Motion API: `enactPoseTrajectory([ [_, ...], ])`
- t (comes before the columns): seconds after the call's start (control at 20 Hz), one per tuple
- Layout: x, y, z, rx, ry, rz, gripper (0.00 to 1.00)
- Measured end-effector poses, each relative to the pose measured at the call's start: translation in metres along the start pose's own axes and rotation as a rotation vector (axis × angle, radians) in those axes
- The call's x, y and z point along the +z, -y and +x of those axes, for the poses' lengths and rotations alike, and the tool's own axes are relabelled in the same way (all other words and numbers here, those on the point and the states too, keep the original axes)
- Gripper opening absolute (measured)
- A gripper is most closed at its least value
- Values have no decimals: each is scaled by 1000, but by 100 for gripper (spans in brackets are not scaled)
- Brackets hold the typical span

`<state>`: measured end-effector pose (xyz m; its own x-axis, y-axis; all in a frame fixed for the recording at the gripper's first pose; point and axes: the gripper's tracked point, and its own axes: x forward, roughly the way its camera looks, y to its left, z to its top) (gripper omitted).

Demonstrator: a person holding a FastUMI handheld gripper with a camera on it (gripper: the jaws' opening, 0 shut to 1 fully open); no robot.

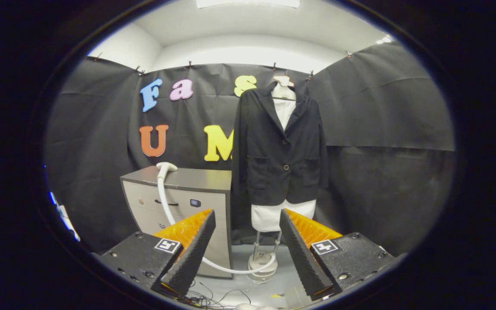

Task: Iron the clothes twice with a garment steamer, once on the left side and once on the right side.

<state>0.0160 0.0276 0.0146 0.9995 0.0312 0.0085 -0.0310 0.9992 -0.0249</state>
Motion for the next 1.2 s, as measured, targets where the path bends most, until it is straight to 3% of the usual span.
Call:
enactPoseTrajectory([
  [0.35,40,-52,62,115,17,-59,96],
  [0.75,83,-151,176,318,-2,-86,96],
  [1.2,87,-275,317,516,-177,-104,95],
])
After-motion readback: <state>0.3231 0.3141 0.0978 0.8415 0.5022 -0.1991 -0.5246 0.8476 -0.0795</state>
